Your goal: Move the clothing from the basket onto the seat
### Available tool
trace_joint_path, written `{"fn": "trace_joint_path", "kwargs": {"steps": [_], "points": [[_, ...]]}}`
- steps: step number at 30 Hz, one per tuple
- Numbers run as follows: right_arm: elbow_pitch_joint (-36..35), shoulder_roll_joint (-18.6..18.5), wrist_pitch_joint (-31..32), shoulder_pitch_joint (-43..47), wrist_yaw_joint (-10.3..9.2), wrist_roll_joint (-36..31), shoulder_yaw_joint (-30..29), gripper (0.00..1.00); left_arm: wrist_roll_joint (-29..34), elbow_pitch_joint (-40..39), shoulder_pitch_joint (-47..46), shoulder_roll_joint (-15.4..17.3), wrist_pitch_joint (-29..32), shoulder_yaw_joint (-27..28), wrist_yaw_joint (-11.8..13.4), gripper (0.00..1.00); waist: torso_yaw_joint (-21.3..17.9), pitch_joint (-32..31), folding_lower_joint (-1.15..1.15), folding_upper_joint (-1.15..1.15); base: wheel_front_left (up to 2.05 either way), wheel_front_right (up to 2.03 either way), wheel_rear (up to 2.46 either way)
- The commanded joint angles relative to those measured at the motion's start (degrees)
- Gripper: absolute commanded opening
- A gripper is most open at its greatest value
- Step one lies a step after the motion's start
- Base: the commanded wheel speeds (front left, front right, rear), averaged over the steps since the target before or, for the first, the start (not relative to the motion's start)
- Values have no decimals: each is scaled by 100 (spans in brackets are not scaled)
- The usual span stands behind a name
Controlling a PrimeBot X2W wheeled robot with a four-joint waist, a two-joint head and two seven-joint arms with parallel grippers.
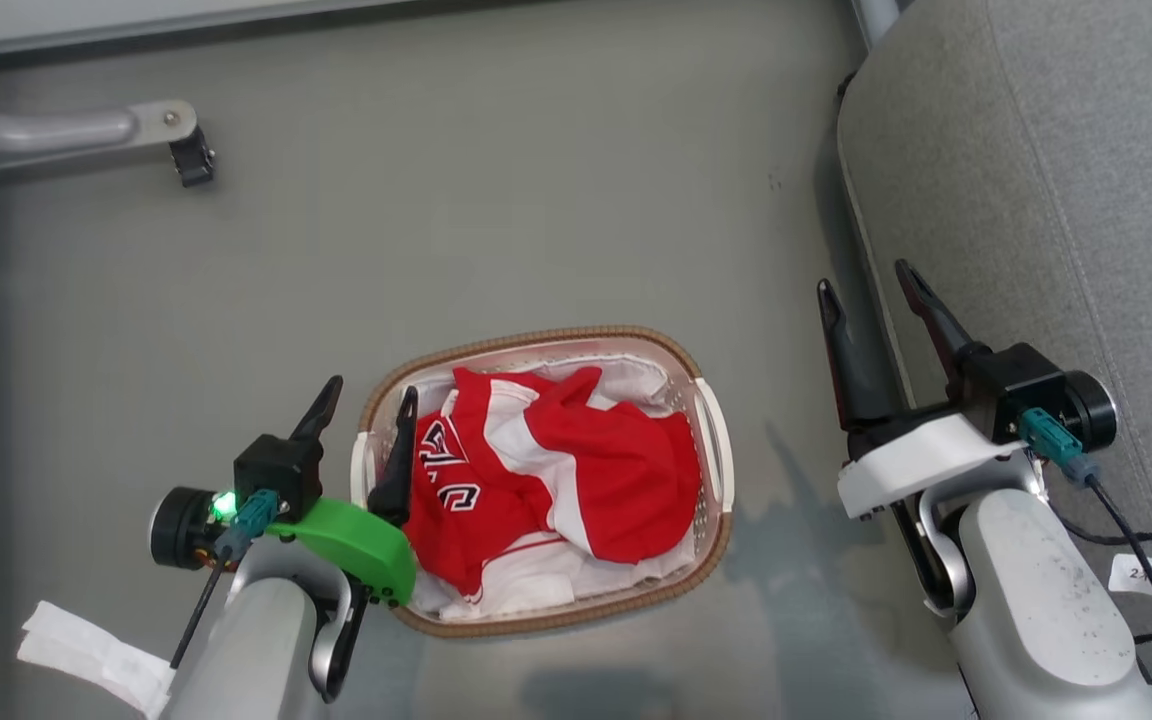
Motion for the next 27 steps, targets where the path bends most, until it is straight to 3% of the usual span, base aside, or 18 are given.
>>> {"fn": "trace_joint_path", "kwargs": {"steps": [1, 11, 27], "points": [[-53, -20, -28, -103, -4, 45, 33, 100, -22, 74, -200, 69, -1, -64, 11, 100, -278, 666, -1, 0, 0, 0, 0], [-228, -16, -27, -339, -4, 249, 218, 100, -24, 653, -903, 230, 0, -491, 11, 100, -493, 1251, -1, 0, 0, 0, 0], [-468, -16, -28, -585, -4, 611, 651, 100, -91, 1032, -1881, 767, 0, -2201, 11, 100, -1022, 1938, -1, 0, 0, 0, 0]]}}
